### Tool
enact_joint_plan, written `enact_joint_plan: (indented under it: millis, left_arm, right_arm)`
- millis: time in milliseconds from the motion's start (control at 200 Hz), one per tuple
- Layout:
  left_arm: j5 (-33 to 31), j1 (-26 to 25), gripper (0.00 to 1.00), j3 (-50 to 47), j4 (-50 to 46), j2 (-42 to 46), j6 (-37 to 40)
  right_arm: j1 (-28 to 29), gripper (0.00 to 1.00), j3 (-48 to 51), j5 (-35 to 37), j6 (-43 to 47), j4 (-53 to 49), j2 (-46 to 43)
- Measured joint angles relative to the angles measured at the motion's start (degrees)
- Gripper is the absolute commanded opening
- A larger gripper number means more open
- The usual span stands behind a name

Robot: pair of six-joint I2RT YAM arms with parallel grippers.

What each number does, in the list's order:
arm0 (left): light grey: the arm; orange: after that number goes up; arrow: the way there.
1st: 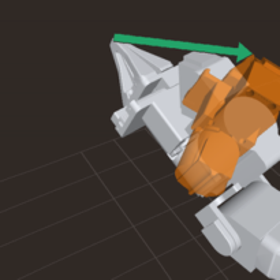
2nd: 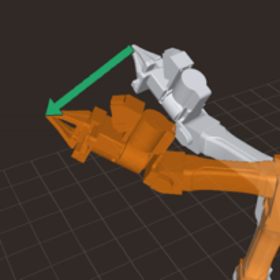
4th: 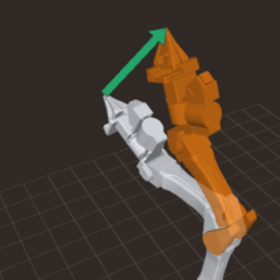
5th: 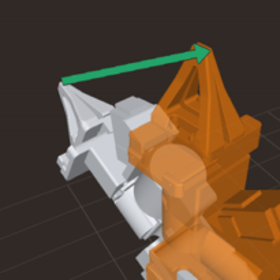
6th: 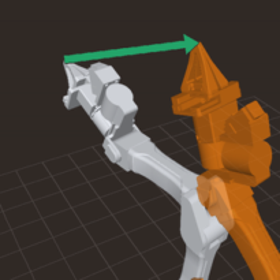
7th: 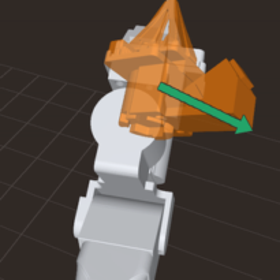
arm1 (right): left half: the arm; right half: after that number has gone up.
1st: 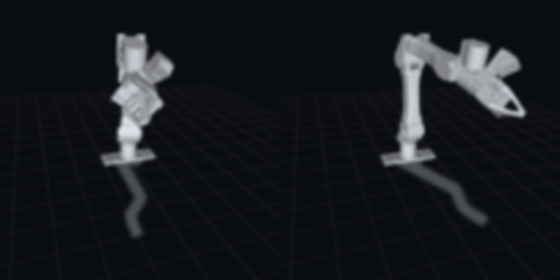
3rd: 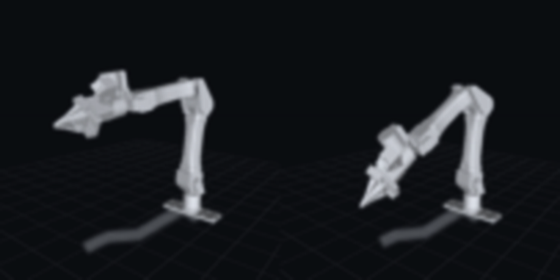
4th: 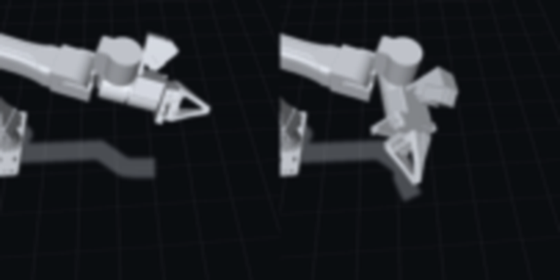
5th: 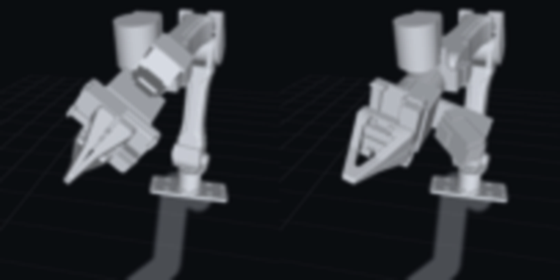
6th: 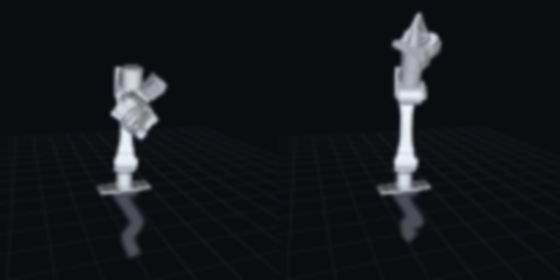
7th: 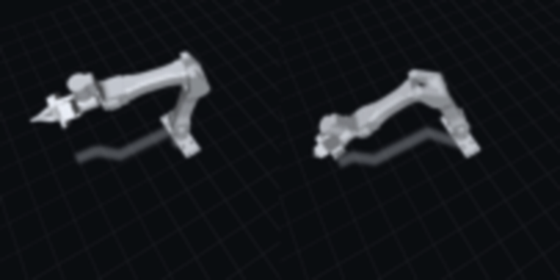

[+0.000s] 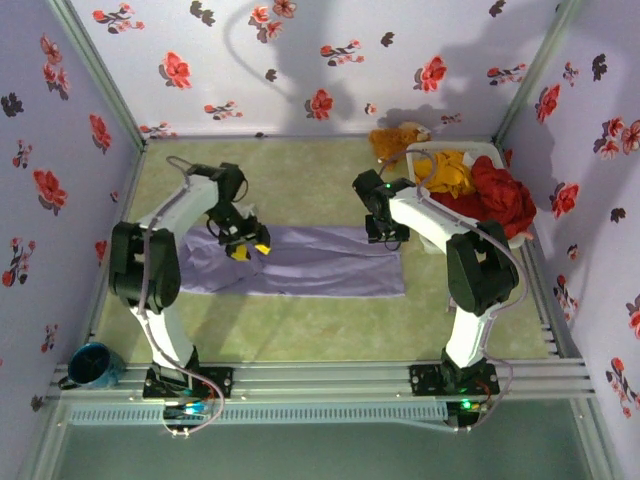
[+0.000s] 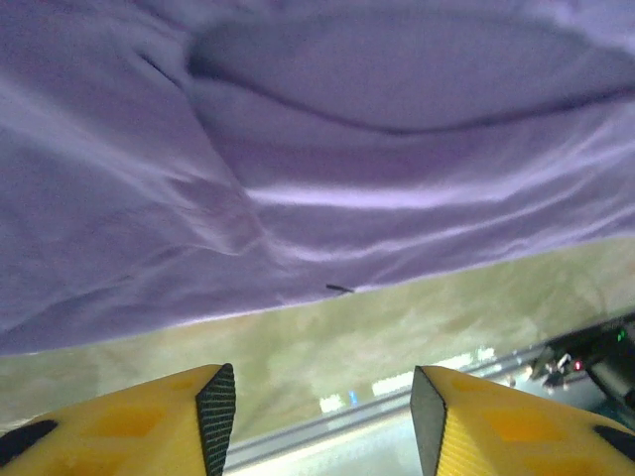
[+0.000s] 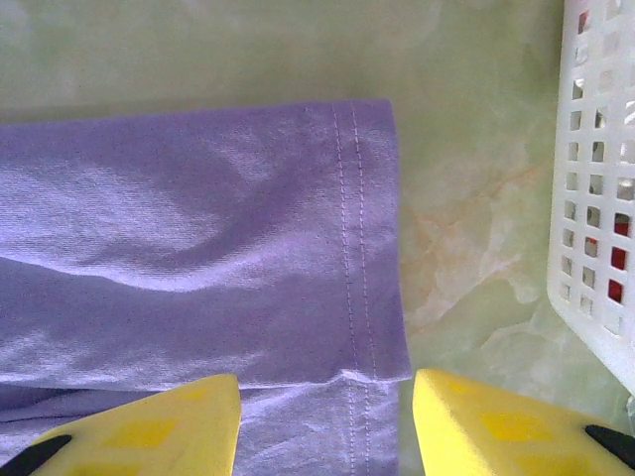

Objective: Fold and stack the t-shirts

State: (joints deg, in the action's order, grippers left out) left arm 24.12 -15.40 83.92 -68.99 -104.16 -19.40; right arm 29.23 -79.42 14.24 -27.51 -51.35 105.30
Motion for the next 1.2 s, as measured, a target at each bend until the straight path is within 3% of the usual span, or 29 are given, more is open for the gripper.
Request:
enact_joint_plan:
  millis: [165, 295, 425, 575, 735, 990, 1200]
  left_arm:
    - [-4.2, 7.3, 0.39, -4.4, 5.8, 3.3, -3.5]
    - [-4.5, 13.6, 0.18, -13.6, 12.6, 5.2, -8.2]
    - [-6.6, 14.2, 0.00, -16.2, 14.7, 4.8, -10.3]
    - [-8.5, 12.2, 0.00, -17.5, 17.9, 4.8, -11.4]
    - [-9.9, 12.5, 0.00, -21.1, 20.6, 3.7, -12.1]
    - [-11.8, 12.5, 0.00, -22.7, 23.1, 2.1, -12.2]
    - [-11.7, 12.5, 0.00, -17.0, 19.6, -2.4, -12.2]
  right_arm:
    - [0.2, 0.50, 0.1, -3.2, -0.2, 0.9, -0.3]
    - [1.2, 0.50, 0.2, -7.5, -0.3, 1.9, -0.3]
    - [2.3, 0.40, 0.2, -12.0, -1.4, 3.1, -0.3]
    - [2.8, 0.17, 0.5, -14.2, -2.9, 4.2, 0.0]
    - [2.2, 0.00, 0.5, -14.2, -3.3, 4.8, 2.5]
    - [0.8, 0.00, -4.6, -11.2, -3.0, 3.1, 11.6]
    - [-0.2, 0.00, -4.5, -10.8, -3.0, 2.6, 12.3]
